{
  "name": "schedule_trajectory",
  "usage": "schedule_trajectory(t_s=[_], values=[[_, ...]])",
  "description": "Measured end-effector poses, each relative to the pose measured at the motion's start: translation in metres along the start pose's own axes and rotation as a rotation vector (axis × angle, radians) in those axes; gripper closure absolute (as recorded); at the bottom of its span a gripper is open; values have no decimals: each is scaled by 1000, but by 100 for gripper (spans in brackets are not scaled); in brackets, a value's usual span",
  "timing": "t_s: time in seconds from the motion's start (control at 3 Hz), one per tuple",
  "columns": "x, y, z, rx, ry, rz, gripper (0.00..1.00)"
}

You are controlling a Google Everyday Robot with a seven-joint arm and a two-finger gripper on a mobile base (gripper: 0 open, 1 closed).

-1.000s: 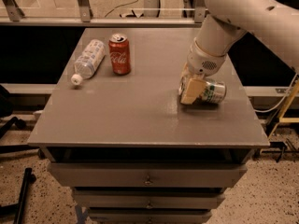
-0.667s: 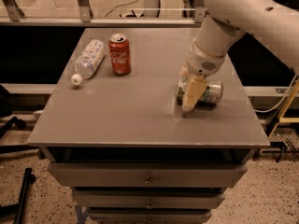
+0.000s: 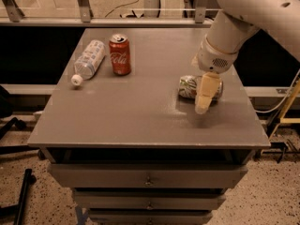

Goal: Knock 7up can over

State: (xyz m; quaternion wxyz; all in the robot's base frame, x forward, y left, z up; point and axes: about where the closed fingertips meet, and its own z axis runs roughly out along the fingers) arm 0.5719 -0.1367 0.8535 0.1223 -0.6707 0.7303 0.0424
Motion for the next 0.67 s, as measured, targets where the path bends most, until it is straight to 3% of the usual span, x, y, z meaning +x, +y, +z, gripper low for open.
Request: schedule_trajectory(t_s=[0.67], values=[[59, -1, -76, 134, 70, 97, 0]])
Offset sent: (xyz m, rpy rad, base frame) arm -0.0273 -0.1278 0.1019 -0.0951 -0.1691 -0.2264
